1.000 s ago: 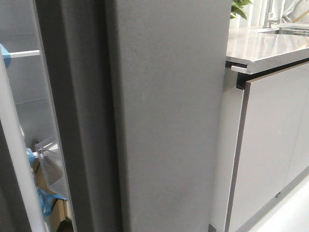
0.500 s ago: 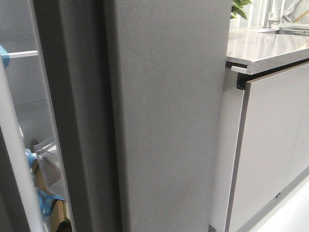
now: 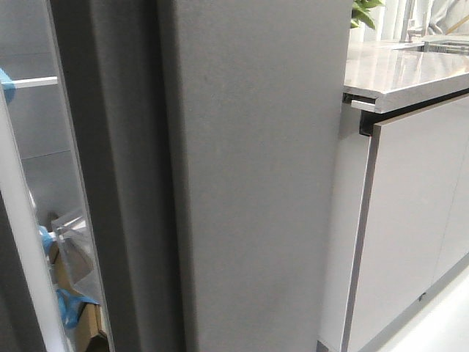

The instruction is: Close fridge door

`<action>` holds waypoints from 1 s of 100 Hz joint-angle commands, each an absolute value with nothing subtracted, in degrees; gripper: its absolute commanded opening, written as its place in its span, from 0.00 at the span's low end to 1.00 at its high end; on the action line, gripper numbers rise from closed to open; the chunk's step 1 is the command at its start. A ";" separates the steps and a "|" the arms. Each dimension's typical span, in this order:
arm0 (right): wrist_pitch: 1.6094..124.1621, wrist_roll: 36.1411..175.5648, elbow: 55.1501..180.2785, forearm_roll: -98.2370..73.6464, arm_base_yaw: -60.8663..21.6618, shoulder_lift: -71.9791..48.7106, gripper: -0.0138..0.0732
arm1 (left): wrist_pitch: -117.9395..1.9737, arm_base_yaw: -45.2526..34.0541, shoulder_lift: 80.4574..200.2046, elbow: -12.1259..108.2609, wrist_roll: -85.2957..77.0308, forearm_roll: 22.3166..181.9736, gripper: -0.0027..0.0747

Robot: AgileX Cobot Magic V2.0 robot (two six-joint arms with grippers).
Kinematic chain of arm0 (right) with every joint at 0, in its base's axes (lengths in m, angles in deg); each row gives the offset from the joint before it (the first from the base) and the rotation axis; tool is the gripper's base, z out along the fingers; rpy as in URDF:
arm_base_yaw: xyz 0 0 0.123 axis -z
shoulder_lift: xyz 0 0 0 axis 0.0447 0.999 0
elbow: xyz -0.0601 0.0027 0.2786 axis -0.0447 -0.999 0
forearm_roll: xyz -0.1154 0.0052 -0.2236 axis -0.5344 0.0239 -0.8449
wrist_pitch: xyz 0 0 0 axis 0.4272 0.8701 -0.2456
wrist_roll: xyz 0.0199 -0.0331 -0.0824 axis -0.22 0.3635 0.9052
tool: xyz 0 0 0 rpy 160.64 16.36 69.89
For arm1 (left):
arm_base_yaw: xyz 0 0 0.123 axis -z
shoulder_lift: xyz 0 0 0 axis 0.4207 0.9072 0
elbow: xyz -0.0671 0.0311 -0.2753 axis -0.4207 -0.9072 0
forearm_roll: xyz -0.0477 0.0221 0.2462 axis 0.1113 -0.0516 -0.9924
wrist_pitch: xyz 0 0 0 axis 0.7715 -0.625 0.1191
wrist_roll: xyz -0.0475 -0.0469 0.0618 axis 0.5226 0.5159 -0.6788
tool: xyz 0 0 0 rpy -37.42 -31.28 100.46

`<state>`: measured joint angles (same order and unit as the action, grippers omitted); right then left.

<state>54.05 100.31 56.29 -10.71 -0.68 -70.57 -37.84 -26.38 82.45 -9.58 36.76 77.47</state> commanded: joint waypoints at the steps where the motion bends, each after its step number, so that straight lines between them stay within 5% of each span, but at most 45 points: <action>1: 48.79 100.54 55.20 -10.50 -0.43 -71.50 0.11 | -33.69 -26.30 81.84 -11.60 37.01 77.70 0.01; 50: 48.26 99.65 57.11 15.65 -0.43 -71.50 0.11 | -33.69 -26.30 81.84 -11.60 37.01 77.70 0.01; 100: 77.50 99.76 92.17 11.58 -0.43 -63.08 0.11 | -33.69 -26.30 81.84 -11.60 37.01 77.70 0.01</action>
